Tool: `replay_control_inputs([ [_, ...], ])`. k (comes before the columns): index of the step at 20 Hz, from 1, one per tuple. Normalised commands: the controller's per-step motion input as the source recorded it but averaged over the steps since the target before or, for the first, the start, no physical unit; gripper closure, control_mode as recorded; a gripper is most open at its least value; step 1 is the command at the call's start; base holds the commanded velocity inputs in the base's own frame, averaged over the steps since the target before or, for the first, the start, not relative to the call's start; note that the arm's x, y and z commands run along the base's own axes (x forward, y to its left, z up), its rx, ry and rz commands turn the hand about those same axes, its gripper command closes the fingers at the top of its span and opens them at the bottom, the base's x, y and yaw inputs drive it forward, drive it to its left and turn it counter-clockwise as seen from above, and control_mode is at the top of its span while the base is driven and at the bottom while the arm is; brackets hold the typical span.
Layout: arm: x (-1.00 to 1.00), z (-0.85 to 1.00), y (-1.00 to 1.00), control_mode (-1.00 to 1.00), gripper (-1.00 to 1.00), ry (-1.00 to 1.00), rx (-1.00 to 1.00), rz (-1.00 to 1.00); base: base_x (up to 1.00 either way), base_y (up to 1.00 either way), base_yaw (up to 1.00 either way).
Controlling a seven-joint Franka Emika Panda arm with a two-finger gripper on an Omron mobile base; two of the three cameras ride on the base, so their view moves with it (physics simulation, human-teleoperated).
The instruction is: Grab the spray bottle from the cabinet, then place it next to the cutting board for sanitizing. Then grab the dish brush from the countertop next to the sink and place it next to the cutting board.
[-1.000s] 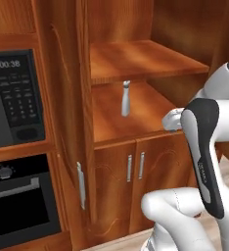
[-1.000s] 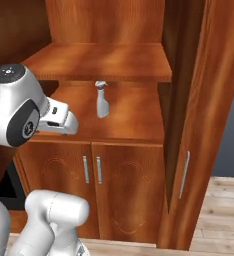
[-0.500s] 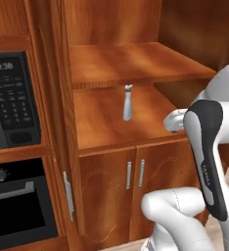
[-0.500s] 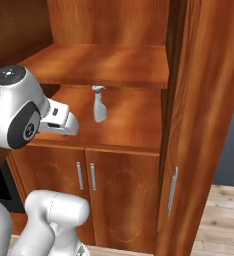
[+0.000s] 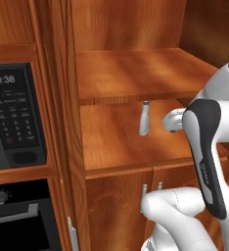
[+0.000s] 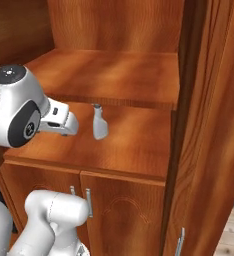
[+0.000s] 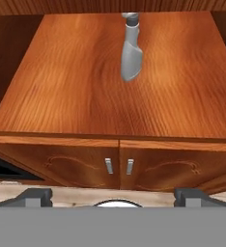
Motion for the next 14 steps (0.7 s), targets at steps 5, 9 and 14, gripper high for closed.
replay_control_inputs([
  [5,0.00,0.00,0.00,1.00,-1.00,0.00,0.00,0.00,0.05,-0.27,0.07],
  [9,0.00,0.00,0.00,1.00,-1.00,0.00,0.00,0.00,-0.12,-0.18,0.00],
  [14,0.00,0.00,0.00,1.00,-1.00,0.00,0.00,0.00,0.01,-0.01,0.00],
])
